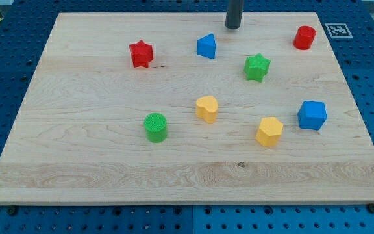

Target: Move the green star closer to blue triangle

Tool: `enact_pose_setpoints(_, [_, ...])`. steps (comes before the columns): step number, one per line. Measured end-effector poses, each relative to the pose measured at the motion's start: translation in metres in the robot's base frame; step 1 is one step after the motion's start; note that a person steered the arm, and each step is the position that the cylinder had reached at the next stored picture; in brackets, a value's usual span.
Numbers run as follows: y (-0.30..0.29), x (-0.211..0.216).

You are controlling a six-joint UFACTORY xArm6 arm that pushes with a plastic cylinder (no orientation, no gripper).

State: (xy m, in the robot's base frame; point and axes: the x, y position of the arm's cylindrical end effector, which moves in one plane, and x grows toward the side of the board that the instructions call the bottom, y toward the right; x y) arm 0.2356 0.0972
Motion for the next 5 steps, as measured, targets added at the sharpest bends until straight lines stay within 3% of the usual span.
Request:
enact_pose_setpoints(4, [0.013,0.009])
enact_pose_setpoints(5, [0.044,0.025])
